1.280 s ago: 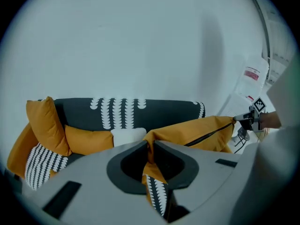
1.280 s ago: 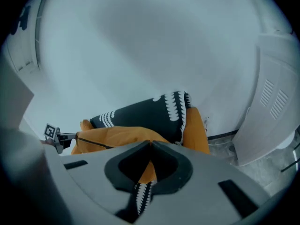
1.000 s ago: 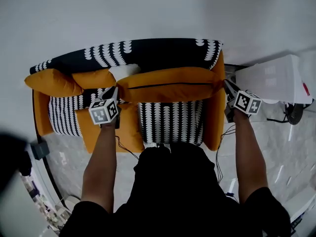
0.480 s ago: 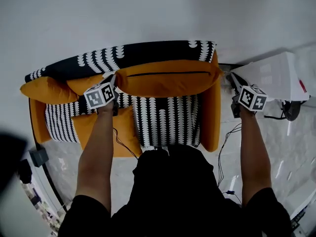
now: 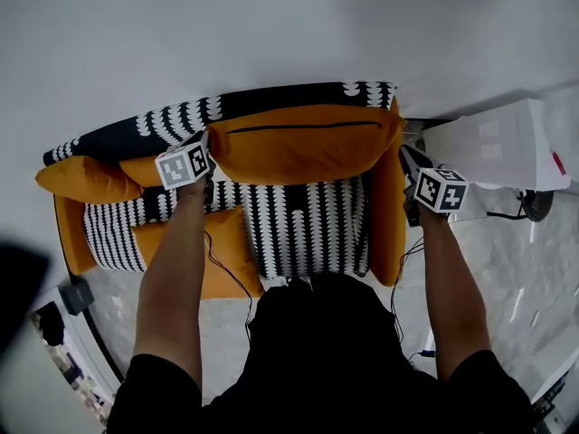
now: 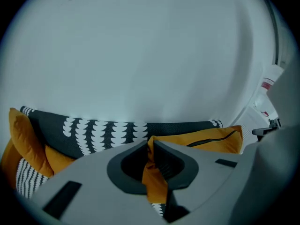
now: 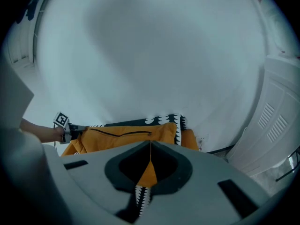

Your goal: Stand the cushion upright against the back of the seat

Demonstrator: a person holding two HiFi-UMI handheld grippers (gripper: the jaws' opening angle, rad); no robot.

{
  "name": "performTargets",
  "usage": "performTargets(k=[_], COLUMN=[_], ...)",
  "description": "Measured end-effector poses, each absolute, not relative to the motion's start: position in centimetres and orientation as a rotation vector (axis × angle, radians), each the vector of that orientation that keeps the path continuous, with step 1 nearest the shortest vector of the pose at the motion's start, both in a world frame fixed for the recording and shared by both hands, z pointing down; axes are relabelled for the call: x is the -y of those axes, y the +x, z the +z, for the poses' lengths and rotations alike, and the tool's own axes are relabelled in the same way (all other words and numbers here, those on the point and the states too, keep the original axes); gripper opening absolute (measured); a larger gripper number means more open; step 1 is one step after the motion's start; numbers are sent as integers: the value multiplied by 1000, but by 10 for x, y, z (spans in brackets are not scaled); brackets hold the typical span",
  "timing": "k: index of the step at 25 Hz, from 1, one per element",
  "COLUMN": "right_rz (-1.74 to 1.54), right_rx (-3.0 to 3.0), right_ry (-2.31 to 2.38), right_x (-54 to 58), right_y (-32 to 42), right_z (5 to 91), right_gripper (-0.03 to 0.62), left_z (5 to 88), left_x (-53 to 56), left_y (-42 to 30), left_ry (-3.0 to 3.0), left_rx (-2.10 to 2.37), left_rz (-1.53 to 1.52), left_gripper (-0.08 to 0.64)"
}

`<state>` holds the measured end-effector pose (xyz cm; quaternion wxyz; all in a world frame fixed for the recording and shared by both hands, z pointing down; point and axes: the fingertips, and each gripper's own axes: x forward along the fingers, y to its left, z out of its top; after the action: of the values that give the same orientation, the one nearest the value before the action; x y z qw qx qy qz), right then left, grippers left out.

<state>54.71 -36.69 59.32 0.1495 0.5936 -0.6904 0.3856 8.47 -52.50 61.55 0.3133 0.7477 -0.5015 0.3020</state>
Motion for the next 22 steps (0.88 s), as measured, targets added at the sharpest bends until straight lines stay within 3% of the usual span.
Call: performTargets(k=[7, 13, 22], right_rz=[1166, 1215, 1117], right_rx=[2046, 2040, 2078], right_ry=[1665, 1647, 1647], right_x=[356, 327, 298], right_y=[524, 512, 482], right_z=[587, 586, 549], right_gripper=[38, 38, 38], left_z=[626, 614, 578], left_x=[531, 526, 503], left_y=[81, 80, 74], left_ry=[1922, 2031, 2141], left_rx=[1325, 1316, 1308], left_rz=[687, 832, 831], left_gripper=[51, 127, 137])
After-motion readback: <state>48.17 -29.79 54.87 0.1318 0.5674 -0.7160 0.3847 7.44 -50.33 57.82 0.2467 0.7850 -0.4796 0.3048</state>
